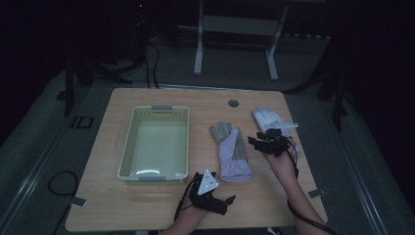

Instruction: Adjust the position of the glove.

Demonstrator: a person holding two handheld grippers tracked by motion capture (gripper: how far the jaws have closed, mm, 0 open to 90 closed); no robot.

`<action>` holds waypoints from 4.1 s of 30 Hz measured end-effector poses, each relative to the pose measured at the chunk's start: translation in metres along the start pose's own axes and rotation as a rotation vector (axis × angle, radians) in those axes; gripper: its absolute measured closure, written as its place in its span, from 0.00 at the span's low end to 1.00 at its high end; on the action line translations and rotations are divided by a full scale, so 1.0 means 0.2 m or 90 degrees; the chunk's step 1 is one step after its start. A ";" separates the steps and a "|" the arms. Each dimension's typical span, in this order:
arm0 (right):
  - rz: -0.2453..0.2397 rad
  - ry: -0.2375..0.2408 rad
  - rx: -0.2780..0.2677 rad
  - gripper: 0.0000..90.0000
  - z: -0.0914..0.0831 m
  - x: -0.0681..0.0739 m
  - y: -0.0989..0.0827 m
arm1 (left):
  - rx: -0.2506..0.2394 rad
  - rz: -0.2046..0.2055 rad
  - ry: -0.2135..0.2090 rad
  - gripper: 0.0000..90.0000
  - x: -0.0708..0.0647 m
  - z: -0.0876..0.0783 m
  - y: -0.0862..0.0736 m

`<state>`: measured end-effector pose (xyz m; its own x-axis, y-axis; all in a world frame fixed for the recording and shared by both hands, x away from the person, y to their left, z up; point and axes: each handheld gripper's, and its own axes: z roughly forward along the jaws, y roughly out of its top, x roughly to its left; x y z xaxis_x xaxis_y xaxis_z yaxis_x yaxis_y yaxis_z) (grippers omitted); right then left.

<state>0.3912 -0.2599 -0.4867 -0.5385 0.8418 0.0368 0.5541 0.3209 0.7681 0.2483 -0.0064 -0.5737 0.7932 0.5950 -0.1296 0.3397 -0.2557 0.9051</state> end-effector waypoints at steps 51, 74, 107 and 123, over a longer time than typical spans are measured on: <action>0.108 -0.102 0.096 0.52 0.21 -0.66 -0.08 | 0.000 -0.004 -0.004 0.00 0.00 0.00 0.00; 0.110 -0.110 0.100 0.88 0.08 -0.61 -0.02 | 0.000 -0.003 0.000 0.00 0.00 0.00 0.00; 0.149 -0.098 0.046 0.88 -0.45 -0.32 -0.25 | 0.000 -0.002 0.003 0.00 0.00 0.00 0.00; 0.162 -0.125 0.104 0.86 -0.19 -0.35 -0.33 | 0.001 -0.001 0.003 0.00 0.00 0.00 0.00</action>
<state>0.3675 -0.3564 -0.5164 -0.2463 0.9661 0.0775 0.7573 0.1419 0.6374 0.2484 -0.0063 -0.5738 0.7905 0.5987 -0.1294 0.3416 -0.2556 0.9044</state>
